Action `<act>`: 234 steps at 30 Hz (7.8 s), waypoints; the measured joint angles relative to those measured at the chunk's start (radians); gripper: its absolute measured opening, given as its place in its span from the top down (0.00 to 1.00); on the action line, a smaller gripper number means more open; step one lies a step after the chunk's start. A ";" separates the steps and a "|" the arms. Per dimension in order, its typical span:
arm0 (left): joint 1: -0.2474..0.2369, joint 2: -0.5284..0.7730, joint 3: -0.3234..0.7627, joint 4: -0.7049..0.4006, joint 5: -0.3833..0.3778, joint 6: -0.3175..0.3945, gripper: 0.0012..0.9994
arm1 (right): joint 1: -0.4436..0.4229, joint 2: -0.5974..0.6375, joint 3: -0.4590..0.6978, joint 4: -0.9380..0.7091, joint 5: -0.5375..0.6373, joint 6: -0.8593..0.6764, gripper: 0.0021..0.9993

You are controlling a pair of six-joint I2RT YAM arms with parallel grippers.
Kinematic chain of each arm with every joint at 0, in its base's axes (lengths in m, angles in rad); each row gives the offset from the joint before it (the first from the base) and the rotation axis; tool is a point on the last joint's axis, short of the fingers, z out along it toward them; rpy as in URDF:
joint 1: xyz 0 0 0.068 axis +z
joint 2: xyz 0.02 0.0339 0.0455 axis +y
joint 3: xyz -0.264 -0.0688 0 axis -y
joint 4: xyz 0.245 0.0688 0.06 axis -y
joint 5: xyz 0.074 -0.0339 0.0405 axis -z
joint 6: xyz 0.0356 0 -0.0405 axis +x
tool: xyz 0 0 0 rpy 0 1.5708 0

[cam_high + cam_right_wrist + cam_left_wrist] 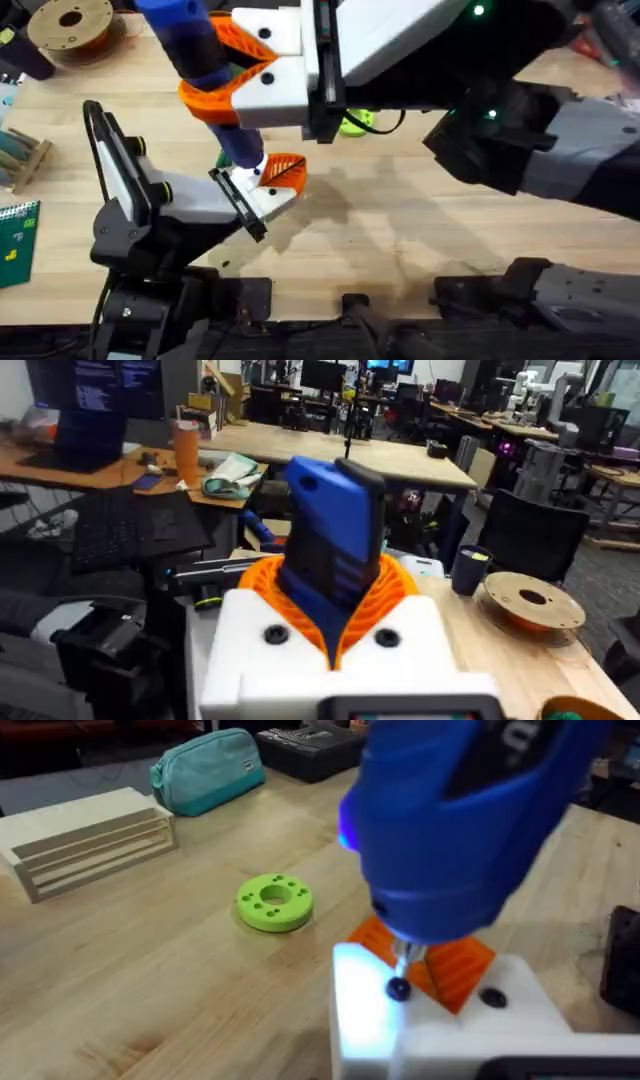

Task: Pick up the gripper from the table and insert it into the empty holder that is missing its gripper. Then pick up a screw, insert it into the mounting hole, and use the screwdriver to tighten it. Finally, clean up the table by picking up the vegetable and placing it into the bucket.

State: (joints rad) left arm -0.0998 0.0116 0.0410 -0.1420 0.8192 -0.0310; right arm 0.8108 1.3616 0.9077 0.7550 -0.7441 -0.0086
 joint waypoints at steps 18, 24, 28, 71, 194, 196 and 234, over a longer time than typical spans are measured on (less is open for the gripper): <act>0.000 0.000 0.000 0.000 0.000 0.000 1.00 | 0.000 0.021 0.000 0.007 0.007 0.000 0.97; 0.000 0.000 0.000 0.000 0.000 0.000 1.00 | 0.000 0.021 0.000 0.004 0.007 0.001 0.97; 0.000 0.000 0.000 0.000 0.000 0.000 1.00 | 0.000 0.021 0.000 0.009 0.007 0.005 0.97; 0.000 0.000 0.000 0.000 0.000 0.000 1.00 | -0.005 0.021 0.000 0.029 0.006 0.050 0.97; -0.001 -0.001 -0.001 0.001 0.000 -0.002 1.00 | -0.009 0.021 -0.004 0.038 -0.001 0.086 0.97; -0.001 -0.001 -0.001 0.001 0.000 -0.002 1.00 | -0.006 0.021 -0.004 0.038 -0.001 0.086 0.97; -0.001 -0.001 -0.001 0.001 0.000 -0.002 1.00 | -0.007 0.021 -0.003 0.030 0.026 0.075 0.97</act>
State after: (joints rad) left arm -0.1005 0.0109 0.0402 -0.1406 0.8196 -0.0326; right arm 0.8036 1.3830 0.9043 0.7845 -0.7185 0.0666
